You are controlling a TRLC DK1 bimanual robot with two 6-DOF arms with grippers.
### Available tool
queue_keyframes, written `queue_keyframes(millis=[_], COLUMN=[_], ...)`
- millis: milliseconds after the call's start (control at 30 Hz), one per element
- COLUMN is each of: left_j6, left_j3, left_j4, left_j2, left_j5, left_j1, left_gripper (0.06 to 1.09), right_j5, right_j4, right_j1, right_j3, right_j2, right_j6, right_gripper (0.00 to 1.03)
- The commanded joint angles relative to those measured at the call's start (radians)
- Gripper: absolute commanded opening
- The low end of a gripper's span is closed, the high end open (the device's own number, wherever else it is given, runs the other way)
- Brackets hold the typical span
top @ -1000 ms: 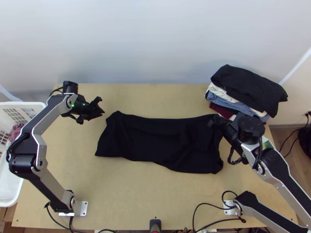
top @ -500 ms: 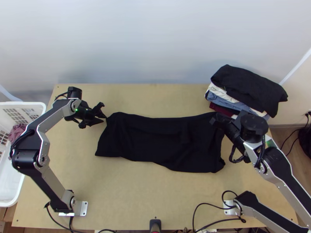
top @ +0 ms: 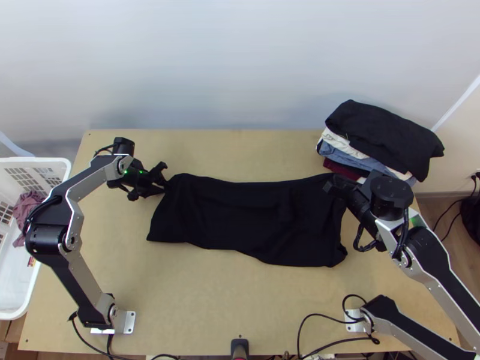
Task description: Fold the t-shirt
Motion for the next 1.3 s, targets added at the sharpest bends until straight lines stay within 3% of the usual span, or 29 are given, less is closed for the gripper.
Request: queue_keyframes(millis=[0, 200, 400, 767, 1000, 1267], left_j6=[-0.019, -0.022, -0.038, -0.054, -0.054, -0.049], left_j3=[-0.009, 0.005, 0.000, 0.042, 0.213, 0.345], left_j4=[0.006, 0.008, 0.048, 0.063, -0.055, -0.070], left_j2=[0.027, 0.036, 0.021, -0.119, -0.222, -0.330], left_j5=[0.011, 0.010, -0.021, -0.021, -0.023, -0.026], left_j1=[-0.009, -0.016, -0.012, 0.008, 0.037, 0.109], left_gripper=[0.48, 0.45, 0.10, 0.10, 0.10, 0.10], right_j5=[0.003, 0.003, 0.003, 0.003, 0.003, 0.016], right_j4=[0.016, 0.016, 0.007, -0.163, -0.274, -0.356], right_j1=[-0.008, -0.008, -0.008, -0.054, -0.110, -0.177], right_j3=[0.034, 0.021, 0.015, 0.120, 0.276, 0.429], right_j2=[0.002, -0.014, -0.019, 0.050, 0.141, 0.216], right_j6=[0.004, -0.002, 0.000, 0.021, 0.020, 0.047], right_gripper=[0.03, 0.03, 0.03, 0.03, 0.03, 0.03])
